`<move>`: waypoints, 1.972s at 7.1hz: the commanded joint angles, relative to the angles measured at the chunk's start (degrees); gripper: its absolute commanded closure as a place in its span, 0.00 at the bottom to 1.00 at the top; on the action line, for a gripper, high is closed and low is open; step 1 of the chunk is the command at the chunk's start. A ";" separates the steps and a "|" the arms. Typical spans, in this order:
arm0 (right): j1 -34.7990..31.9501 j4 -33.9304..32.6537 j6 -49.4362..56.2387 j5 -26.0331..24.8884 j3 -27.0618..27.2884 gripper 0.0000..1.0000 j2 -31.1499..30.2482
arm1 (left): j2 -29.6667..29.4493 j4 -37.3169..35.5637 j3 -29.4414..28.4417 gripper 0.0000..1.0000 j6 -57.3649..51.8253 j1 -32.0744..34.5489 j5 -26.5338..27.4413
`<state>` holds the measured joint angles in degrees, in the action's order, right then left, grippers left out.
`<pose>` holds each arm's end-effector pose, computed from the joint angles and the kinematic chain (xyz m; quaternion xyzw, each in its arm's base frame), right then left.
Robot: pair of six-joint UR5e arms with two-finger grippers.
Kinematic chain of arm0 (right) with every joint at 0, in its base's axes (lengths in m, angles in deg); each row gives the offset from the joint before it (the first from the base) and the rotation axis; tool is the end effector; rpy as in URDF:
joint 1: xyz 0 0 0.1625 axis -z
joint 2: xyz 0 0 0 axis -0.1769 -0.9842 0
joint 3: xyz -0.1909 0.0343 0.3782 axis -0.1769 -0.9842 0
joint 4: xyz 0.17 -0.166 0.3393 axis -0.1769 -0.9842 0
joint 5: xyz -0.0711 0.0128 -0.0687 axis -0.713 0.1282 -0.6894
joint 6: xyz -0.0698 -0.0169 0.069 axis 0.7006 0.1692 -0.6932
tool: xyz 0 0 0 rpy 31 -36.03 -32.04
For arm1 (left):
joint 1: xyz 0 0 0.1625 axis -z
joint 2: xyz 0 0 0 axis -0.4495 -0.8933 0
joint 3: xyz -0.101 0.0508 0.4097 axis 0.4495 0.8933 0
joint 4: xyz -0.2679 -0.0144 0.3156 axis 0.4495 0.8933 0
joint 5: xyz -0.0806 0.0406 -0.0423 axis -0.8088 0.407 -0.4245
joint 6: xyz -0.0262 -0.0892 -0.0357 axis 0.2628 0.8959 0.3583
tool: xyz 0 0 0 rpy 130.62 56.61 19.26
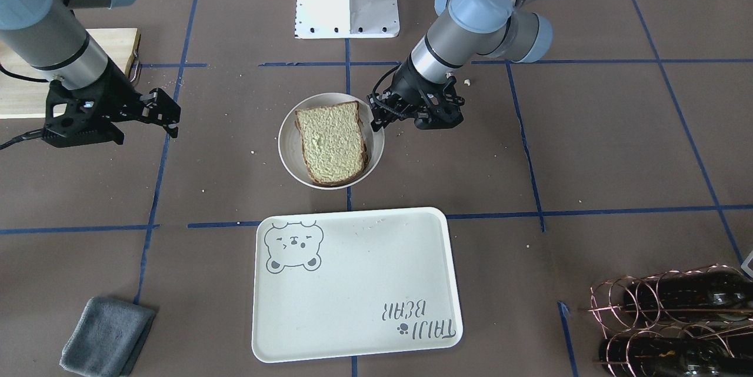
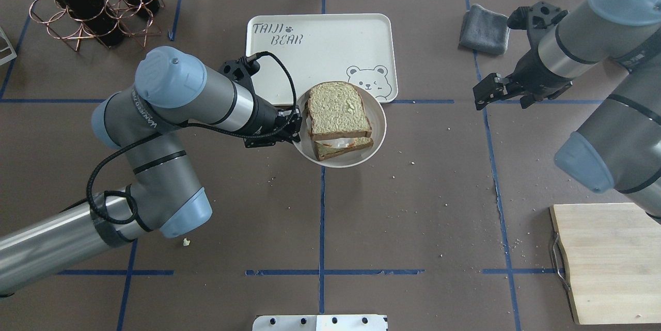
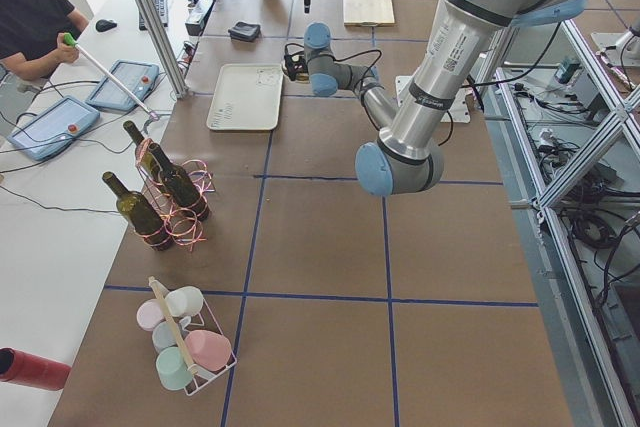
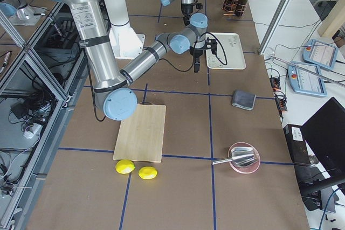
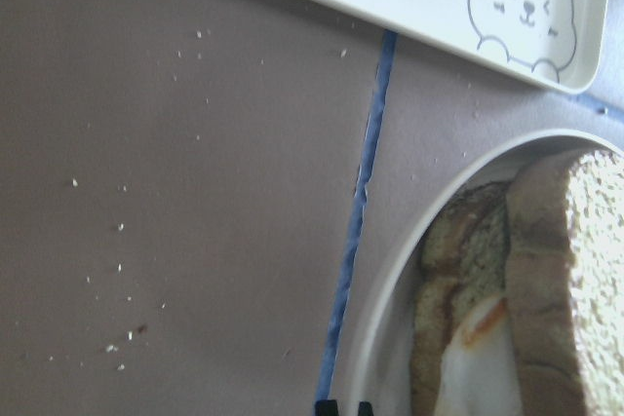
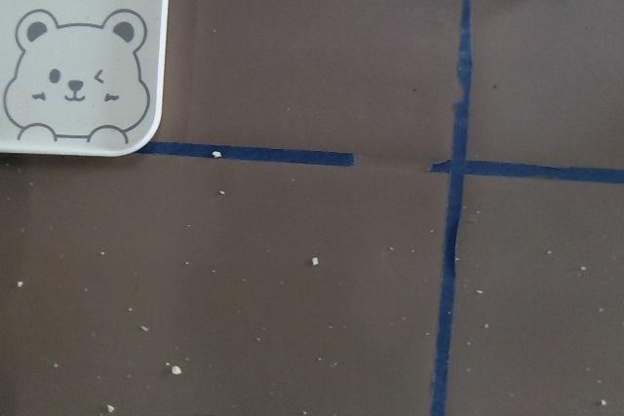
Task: Make sandwich and place on tray
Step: 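Slide the plate with the left gripper onto the white tray, then release the plate and retract the left arm away from the tray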
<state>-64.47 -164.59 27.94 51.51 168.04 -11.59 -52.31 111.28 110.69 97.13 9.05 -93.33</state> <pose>-0.2639 -0.4984 0.3485 0.0423 -0.4037 -0.0269 0.9135 0.5070 -0.4744 0.2072 -0.0496 0.5819 -0.1744 0.7928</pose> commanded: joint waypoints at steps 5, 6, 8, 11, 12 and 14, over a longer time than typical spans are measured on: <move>-18.14 -0.40 30.10 5.81 -10.68 0.00 -5.54 | -11.71 10.49 -27.46 1.00 20.08 5.81 8.27; -18.40 -0.57 30.02 5.90 -10.77 0.00 -5.46 | -12.06 10.67 -27.91 1.00 20.08 5.63 8.27; -18.67 -0.40 30.02 5.90 -10.95 0.00 -5.46 | -11.81 12.16 -27.83 0.05 19.21 4.93 8.27; -18.58 -0.22 29.41 5.37 -9.55 0.00 -6.24 | -1.03 9.11 -14.53 0.00 0.63 4.57 8.35; -18.58 -0.22 29.41 5.37 -9.98 0.00 -7.73 | -0.56 2.22 -10.03 0.00 -3.52 5.97 8.27; -18.58 0.48 30.20 5.37 -10.33 0.00 -10.29 | 4.96 -15.08 6.72 0.00 -24.27 10.35 8.00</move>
<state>-83.02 -164.34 57.86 56.82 157.87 -20.82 -50.38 106.01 108.06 85.28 16.70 -85.19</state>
